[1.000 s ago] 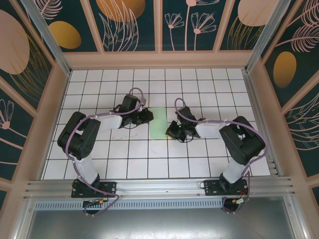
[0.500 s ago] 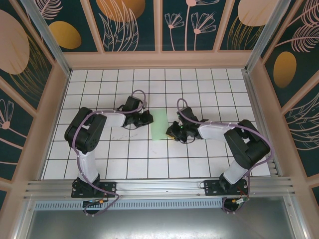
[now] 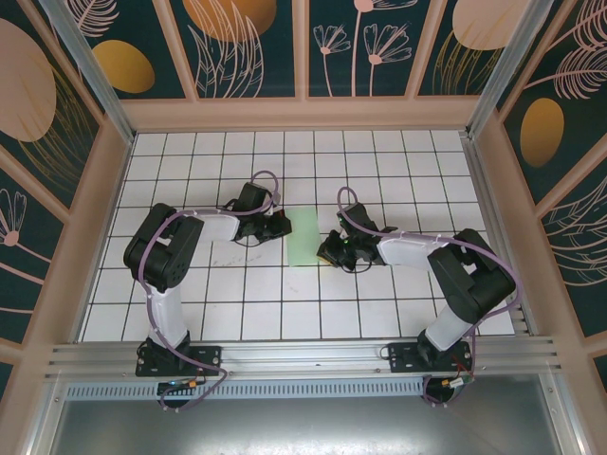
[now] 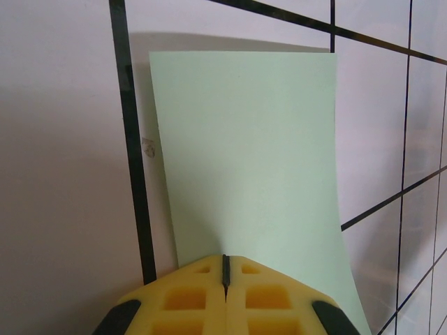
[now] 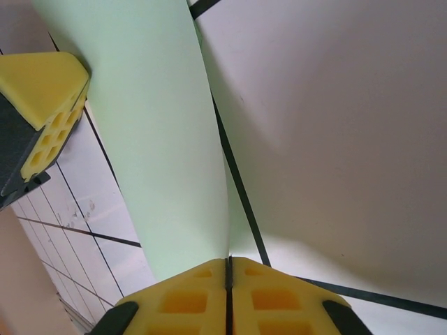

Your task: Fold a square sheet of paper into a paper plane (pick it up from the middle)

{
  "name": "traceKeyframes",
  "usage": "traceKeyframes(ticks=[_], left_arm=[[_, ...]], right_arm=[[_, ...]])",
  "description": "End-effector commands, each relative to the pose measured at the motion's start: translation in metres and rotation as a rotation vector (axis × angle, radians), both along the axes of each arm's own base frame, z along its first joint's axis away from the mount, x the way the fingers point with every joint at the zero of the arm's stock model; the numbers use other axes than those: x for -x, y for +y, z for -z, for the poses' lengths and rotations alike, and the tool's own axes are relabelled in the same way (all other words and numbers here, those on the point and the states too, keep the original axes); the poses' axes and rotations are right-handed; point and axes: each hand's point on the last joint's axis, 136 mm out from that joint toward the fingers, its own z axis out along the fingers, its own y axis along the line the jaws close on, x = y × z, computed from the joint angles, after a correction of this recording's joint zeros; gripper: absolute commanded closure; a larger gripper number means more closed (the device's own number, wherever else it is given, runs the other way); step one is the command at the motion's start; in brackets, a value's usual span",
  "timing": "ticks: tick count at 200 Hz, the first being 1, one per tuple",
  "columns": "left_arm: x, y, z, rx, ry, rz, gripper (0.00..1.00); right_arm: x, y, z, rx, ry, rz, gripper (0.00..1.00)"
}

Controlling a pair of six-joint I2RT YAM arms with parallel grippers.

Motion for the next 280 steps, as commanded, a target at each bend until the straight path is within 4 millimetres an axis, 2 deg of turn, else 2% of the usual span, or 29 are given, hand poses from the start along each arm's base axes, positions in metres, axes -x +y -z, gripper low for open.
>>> traceKeyframes(ticks=[1,61,91,116,139,151,199,280], left_arm=[[0.007,0.004,0.019,-0.049,0.041,0.011,0.95],[0.004,0.003,0.015,-0.048,0.03,0.014,0.95],[0.0,0.001,0.008,-0.046,0.018,0.016,0.95],[-0.006,-0.006,-0.014,-0.001,-0.034,0.033,0.94],[-0.01,-0.024,-0.05,0.13,-0.119,0.088,0.91],[-0.013,-0.026,-0.057,0.146,-0.14,0.088,0.91],[-0.02,-0.014,-0.024,0.035,-0.073,0.019,0.93],[-0.011,-0.007,0.006,-0.024,0.013,0.017,0.95]], right_arm=[[-0.011,0.004,-0.016,-0.025,-0.052,0.003,0.92],[-0.033,0.029,-0.023,-0.064,-0.087,-0.045,0.93],[-0.044,0.036,-0.019,-0.063,-0.096,-0.049,0.93],[-0.051,0.044,-0.017,-0.066,-0.107,-0.059,0.93],[-0.053,0.047,-0.014,-0.063,-0.107,-0.069,0.93],[-0.052,0.048,-0.011,-0.06,-0.103,-0.073,0.93],[-0.054,0.052,-0.008,-0.059,-0.113,-0.095,0.93],[-0.053,0.063,-0.007,-0.071,-0.125,-0.15,0.93]])
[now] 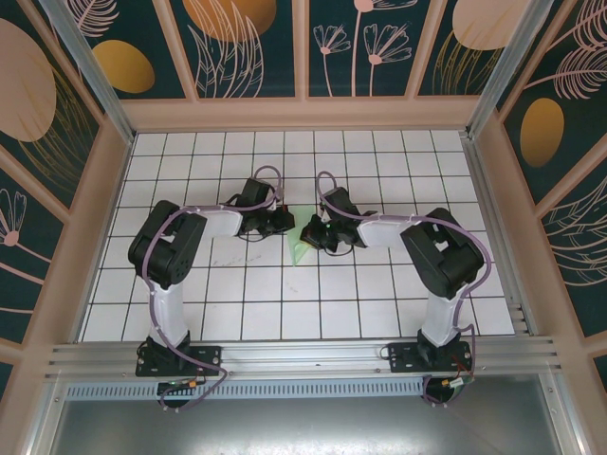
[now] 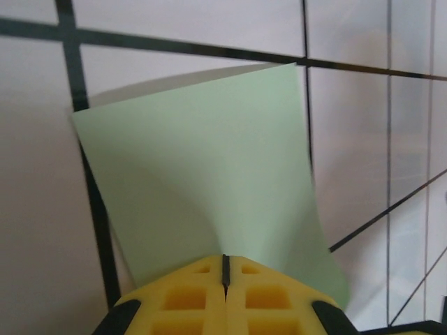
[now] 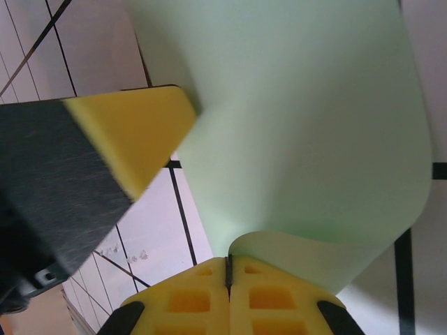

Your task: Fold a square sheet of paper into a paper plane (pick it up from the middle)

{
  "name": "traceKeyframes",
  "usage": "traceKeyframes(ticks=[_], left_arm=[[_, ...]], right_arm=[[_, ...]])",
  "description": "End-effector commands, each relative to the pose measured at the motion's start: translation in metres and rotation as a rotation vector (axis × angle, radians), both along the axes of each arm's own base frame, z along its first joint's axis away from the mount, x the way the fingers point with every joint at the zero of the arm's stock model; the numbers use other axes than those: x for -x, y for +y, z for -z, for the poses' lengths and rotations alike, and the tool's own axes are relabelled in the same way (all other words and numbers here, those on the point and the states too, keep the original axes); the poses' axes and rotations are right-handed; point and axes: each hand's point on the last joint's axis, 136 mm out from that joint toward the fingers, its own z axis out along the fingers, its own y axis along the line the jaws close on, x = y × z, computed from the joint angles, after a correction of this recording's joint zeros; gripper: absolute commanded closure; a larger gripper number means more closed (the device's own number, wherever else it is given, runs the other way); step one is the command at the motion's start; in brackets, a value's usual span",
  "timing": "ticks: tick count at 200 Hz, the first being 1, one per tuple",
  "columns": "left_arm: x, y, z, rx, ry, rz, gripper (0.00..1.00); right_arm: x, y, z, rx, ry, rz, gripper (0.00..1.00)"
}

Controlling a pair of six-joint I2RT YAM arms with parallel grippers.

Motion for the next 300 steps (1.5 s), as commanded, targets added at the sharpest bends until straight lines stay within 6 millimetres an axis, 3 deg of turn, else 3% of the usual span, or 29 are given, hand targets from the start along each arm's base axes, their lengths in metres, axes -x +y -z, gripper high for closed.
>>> traceKeyframes(ticks=[1,300], left_arm=[[0.003,0.001,0.009,-0.028,0.027,0.007,0.95],[0.01,0.004,0.021,-0.042,0.06,0.015,0.95]], right_arm=[[-0.003,0.012,-0.005,-0.021,-0.028,-0.046,0.93],[-0.008,0.015,0.012,0.011,-0.008,-0.053,0.93]])
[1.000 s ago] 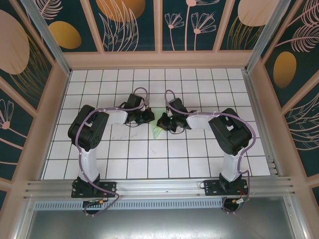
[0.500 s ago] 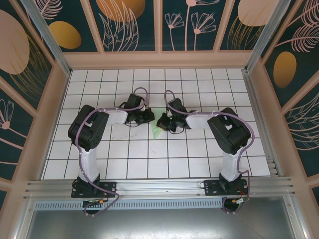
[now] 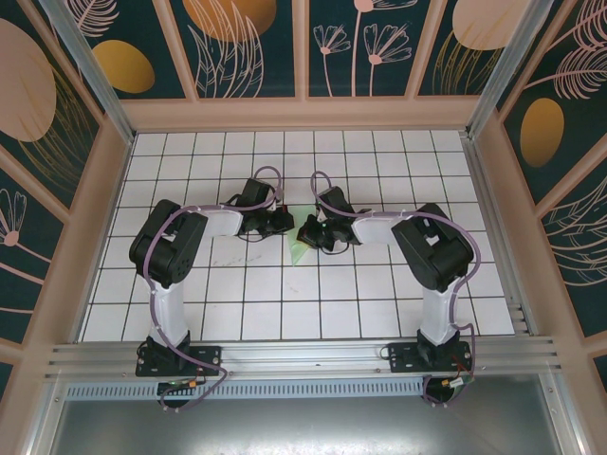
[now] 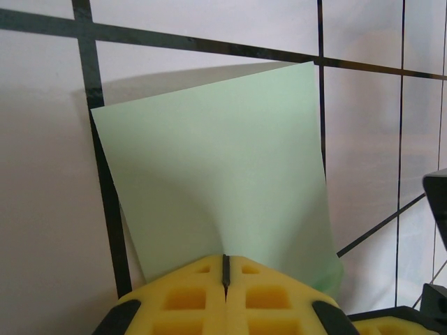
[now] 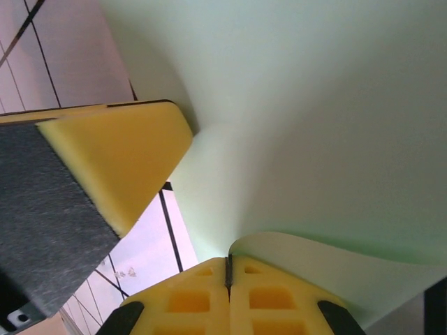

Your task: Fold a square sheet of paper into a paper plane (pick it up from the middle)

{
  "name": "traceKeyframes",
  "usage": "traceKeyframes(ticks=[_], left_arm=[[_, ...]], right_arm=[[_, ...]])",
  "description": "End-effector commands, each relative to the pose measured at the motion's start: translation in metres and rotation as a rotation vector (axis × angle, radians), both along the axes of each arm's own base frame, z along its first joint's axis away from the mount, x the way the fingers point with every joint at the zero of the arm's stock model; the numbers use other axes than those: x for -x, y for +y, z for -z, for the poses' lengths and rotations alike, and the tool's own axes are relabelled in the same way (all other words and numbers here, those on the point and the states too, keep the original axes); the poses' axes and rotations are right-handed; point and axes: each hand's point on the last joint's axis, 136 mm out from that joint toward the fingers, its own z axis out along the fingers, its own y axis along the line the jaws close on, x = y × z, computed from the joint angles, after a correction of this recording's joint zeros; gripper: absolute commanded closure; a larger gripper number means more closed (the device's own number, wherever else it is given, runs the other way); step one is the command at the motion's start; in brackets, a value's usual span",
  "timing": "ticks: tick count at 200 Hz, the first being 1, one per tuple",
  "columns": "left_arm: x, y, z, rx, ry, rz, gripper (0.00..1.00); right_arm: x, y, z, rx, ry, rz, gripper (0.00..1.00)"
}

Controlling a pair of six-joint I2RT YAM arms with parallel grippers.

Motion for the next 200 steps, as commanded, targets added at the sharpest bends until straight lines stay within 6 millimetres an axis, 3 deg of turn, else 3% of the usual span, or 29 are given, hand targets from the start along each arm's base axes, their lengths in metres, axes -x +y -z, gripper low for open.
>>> traceKeyframes(ticks=[1,200], left_arm=[[0.0108,0.0032,0.0199,-0.038,0.057,0.017,0.95],[0.0124,0.0033,0.0225,-0.038,0.066,0.02,0.95]], right_arm=[[-0.0011,0.0074,-0.0019,-0.002,-0.017,-0.03,0.93],[-0.0039,0.0133,0.001,-0.014,-0.035,-0.061,0.93]])
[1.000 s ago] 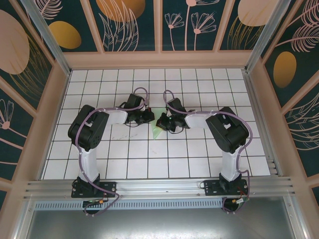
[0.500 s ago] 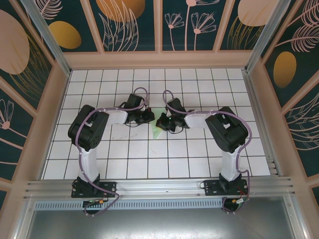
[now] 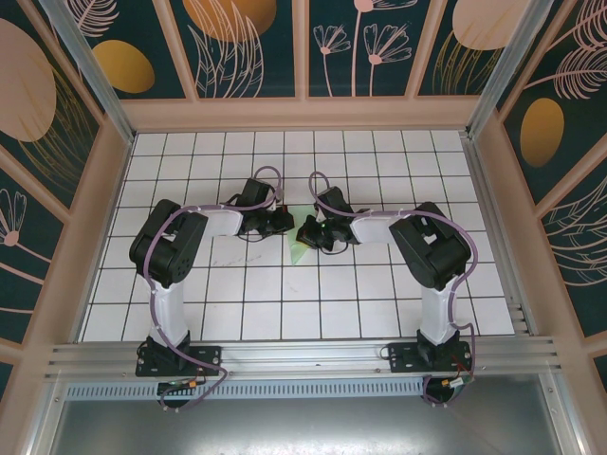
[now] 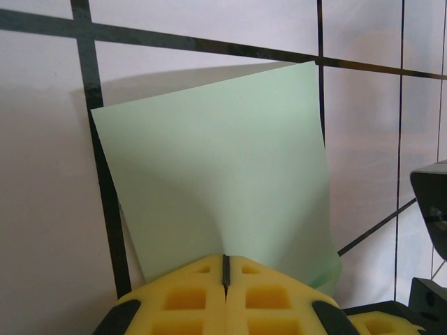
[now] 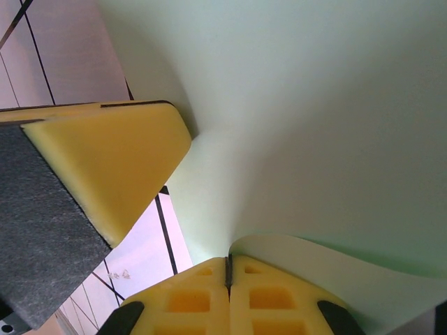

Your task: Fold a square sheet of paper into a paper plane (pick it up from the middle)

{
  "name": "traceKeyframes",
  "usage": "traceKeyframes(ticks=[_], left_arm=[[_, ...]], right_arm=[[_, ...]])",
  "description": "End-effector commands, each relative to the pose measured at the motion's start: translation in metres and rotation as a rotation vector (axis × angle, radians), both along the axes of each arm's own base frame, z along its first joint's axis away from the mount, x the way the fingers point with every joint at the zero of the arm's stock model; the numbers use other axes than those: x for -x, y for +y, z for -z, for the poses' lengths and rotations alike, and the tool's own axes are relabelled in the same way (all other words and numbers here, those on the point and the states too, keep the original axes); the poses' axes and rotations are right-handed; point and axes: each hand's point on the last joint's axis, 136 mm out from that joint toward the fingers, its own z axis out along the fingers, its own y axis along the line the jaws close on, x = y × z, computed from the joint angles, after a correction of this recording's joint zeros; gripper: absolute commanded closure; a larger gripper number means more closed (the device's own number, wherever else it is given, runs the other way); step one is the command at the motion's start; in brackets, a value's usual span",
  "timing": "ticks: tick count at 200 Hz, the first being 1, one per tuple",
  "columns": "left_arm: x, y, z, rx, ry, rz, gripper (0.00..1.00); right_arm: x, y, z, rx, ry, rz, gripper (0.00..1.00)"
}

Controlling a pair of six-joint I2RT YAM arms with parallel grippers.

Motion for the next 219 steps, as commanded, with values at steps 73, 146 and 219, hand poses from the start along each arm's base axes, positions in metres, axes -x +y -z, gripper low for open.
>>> traceKeyframes(ticks=[73,146,219], left_arm=[[0.013,0.005,0.023,-0.043,0.065,0.016,0.95],[0.014,0.005,0.024,-0.043,0.065,0.016,0.95],[0.011,0.005,0.019,-0.045,0.058,0.005,0.95]], right_arm=[[-0.004,0.013,-0.004,-0.03,-0.044,-0.052,0.93],[-0.004,0.013,0.001,-0.019,-0.038,-0.058,0.93],[-0.001,0.007,0.012,0.02,-0.018,-0.053,0.91]])
